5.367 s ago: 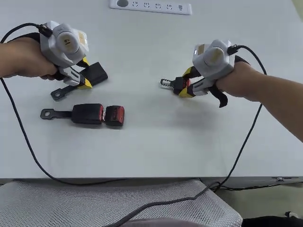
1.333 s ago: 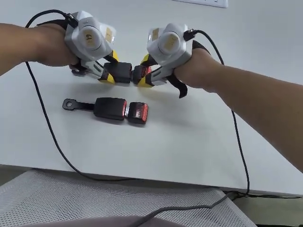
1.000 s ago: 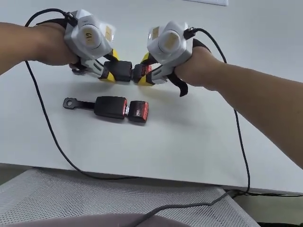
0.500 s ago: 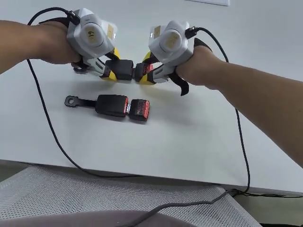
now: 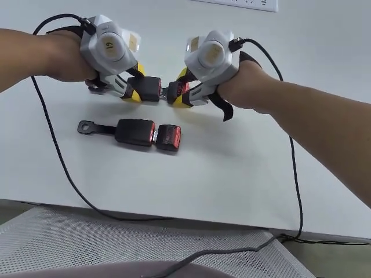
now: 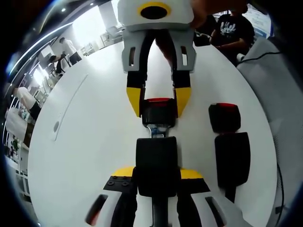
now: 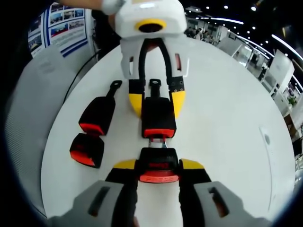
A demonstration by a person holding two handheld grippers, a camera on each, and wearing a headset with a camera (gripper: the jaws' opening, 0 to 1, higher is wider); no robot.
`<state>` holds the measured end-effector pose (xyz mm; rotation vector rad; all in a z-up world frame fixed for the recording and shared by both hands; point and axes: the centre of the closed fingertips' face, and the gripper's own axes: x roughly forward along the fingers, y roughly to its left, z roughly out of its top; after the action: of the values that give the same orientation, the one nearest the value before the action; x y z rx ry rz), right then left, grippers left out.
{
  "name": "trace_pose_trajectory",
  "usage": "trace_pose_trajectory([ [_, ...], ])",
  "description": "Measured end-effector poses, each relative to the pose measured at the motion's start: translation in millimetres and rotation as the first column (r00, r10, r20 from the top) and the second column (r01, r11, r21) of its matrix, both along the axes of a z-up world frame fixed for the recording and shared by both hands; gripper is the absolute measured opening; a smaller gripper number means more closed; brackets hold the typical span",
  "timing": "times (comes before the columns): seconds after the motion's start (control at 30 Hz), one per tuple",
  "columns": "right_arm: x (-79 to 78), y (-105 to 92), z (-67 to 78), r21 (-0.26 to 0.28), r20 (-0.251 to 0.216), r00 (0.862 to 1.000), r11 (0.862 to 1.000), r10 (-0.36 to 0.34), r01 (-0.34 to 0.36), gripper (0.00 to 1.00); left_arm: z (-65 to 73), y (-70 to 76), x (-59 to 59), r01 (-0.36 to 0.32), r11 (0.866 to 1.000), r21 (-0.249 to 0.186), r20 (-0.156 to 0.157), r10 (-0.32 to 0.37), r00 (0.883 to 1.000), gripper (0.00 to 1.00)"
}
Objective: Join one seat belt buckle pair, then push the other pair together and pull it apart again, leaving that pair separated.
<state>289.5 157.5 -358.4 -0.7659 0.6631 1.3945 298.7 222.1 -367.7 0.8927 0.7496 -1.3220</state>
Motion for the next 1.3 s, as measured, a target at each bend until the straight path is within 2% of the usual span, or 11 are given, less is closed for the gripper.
trace_pose_trajectory([
  [0.23,-1.0,-0.5,-0.5,0.002,0.007,1.0,1.0,0.003,-0.003,0.32,0.4,-0.8,-0.7,0.01,1.0,0.011,-0.004,-0.009,1.0,0.32],
  [0.4,-5.5,-11.8,1.2,0.003,0.015,1.0,1.0,0.0,0.0,0.33,-0.8,-1.1,0.2,0.008,1.0,0.016,-0.002,-0.008,1.0,0.32],
  [0.5,-5.0,-27.0,4.3,0.007,0.033,0.999,1.0,-0.019,0.019,0.33,-0.3,-1.8,-0.3,0.001,1.0,0.011,-0.001,-0.001,1.0,0.32],
  [0.7,-9.1,-61.3,6.1,0.019,0.016,0.998,0.998,-0.06,0.06,0.33,-0.1,-3.0,-1.2,-0.001,1.0,0.007,-0.003,0.001,1.0,0.32],
  [0.93,-8.1,-102.9,4.1,-0.009,0.012,0.995,0.995,-0.103,0.104,0.33,1.5,-5.2,-4.0,0.008,1.0,0.008,-0.007,-0.008,1.0,0.32],
  [1.13,-9.7,-127.9,-1.1,-0.04,0.003,0.993,0.993,-0.115,0.115,0.33,4.4,-6.9,-8.3,0.009,1.0,0.011,-0.009,-0.009,1.0,0.32],
  [1.3,-12.2,-139.1,-1.3,-0.057,0.006,0.993,0.992,-0.115,0.115,0.33,5.6,-7.7,-10.4,0.006,1.0,0.012,-0.009,-0.006,1.0,0.32],
])
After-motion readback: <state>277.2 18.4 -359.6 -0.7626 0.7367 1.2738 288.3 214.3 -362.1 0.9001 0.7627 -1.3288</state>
